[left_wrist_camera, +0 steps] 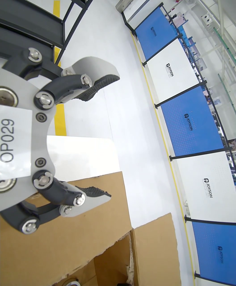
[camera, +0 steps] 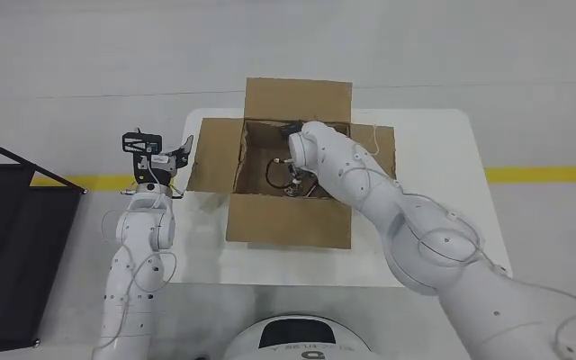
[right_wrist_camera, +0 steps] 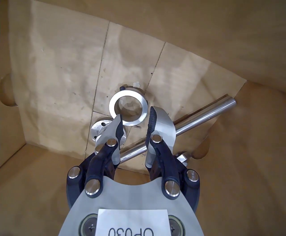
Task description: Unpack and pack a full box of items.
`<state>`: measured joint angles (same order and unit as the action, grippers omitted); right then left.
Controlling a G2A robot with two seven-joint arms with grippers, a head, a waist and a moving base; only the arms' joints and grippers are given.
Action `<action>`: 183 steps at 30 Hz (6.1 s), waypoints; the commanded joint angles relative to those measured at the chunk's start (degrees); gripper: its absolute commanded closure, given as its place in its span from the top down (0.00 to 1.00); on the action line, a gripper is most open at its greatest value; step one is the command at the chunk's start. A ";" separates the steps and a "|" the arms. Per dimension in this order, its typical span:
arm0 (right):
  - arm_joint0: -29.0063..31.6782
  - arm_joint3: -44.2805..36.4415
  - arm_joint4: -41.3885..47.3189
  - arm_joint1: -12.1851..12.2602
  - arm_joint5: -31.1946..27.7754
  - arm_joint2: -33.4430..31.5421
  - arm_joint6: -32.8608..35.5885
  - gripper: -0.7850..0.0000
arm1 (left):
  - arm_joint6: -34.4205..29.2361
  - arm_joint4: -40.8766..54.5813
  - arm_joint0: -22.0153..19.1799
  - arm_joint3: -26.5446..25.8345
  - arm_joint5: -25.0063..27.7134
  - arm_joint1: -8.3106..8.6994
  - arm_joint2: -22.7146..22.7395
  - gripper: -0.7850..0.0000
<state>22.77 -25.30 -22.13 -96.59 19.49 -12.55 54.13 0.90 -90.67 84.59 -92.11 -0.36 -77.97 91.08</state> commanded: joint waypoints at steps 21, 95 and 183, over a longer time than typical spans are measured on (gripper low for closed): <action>-0.43 10.70 -0.16 -4.39 -7.94 -3.86 -12.76 0.00 | 0.00 0.00 0.00 0.00 0.00 0.00 0.00 1.00; 9.54 -12.97 -22.43 6.53 -7.73 -15.15 -7.50 0.42 | 0.00 0.00 0.00 0.00 0.00 0.00 0.00 1.00; 78.29 -86.25 -27.63 24.89 -11.42 -81.03 -38.95 0.00 | 0.00 0.00 0.00 0.00 0.00 0.00 0.00 1.00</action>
<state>99.29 -111.81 -52.85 -71.66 8.31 -91.23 16.92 0.90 -90.67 84.59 -92.11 -0.36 -77.97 91.08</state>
